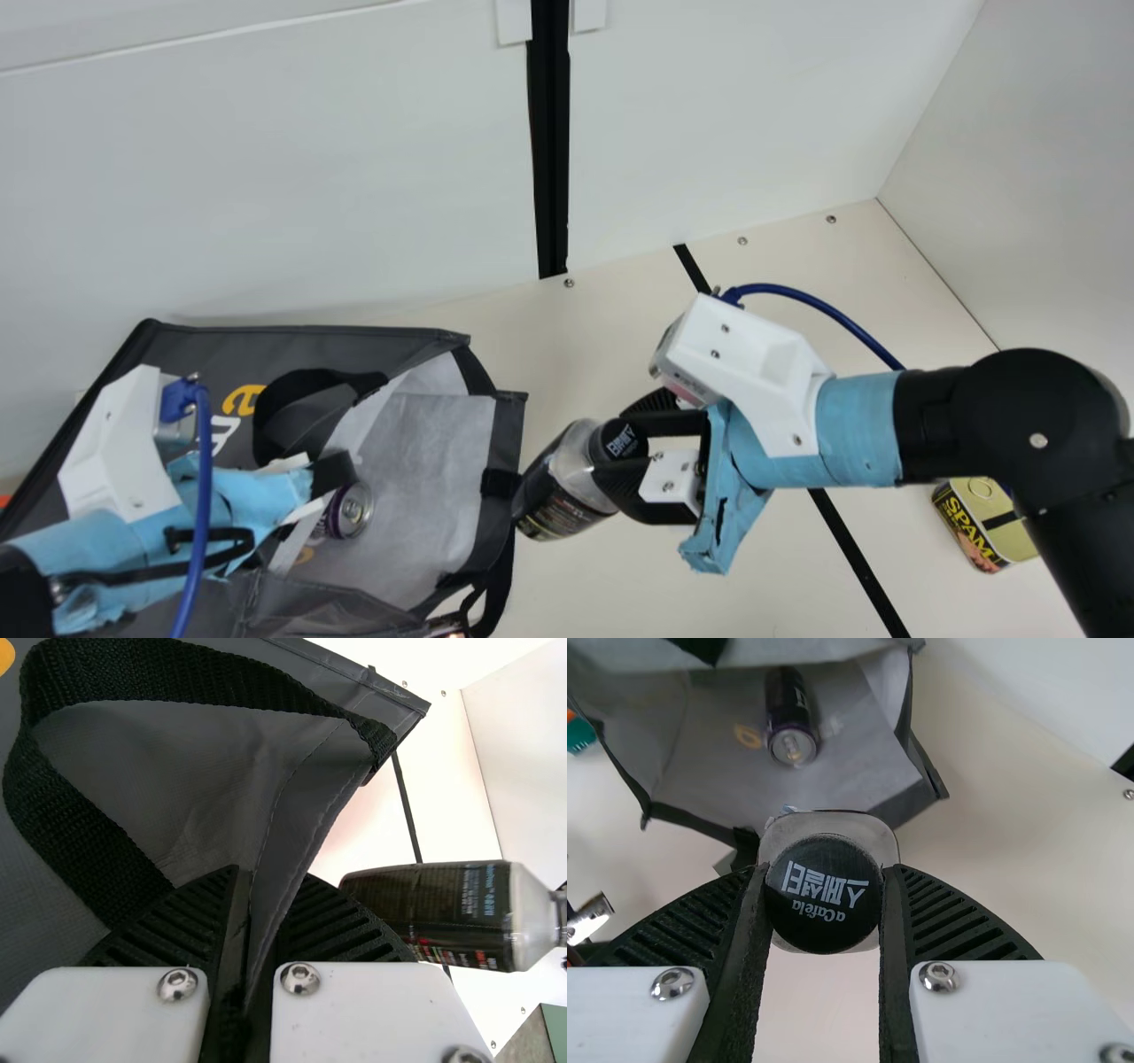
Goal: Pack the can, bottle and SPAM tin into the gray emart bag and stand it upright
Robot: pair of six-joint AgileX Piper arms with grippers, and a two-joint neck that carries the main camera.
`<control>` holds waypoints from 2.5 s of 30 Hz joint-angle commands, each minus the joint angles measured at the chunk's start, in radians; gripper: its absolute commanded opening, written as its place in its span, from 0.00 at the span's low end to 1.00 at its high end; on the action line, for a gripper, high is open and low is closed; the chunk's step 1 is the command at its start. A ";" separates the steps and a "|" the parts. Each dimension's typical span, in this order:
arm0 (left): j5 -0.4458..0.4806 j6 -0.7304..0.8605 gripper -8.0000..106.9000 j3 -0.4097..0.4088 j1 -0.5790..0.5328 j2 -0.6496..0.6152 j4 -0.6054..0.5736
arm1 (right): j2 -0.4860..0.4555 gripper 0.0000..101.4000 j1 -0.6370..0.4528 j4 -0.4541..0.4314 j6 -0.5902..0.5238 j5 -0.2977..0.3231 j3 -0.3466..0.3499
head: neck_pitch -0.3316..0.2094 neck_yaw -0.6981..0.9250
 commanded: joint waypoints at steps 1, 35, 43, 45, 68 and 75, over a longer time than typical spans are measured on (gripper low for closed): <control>0.000 0.000 0.00 0.000 0.000 0.000 0.000 | 0.004 0.00 -0.005 0.035 -0.013 0.002 -0.001 | -0.023 -0.002; 0.000 0.000 0.00 0.000 0.000 0.000 0.000 | 0.197 0.00 0.310 0.244 -0.105 -0.402 0.055 | -0.023 -0.002; 0.000 0.000 0.00 0.000 0.000 0.000 0.000 | 0.270 0.00 0.347 0.350 -0.205 -0.468 0.047 | -0.023 -0.002; 0.000 0.000 0.00 0.000 0.000 0.000 0.000 | 0.289 0.00 0.354 0.375 -0.235 -0.481 0.045 | -0.023 -0.002; 0.000 0.000 0.00 0.000 0.000 0.000 0.000 | 0.494 0.00 0.440 0.491 -0.392 -0.577 -0.006 | -0.023 -0.002; 0.000 0.000 0.00 0.000 0.000 0.000 0.004 | 0.528 0.07 0.453 0.476 -0.381 -0.584 -0.027 | -0.023 -0.002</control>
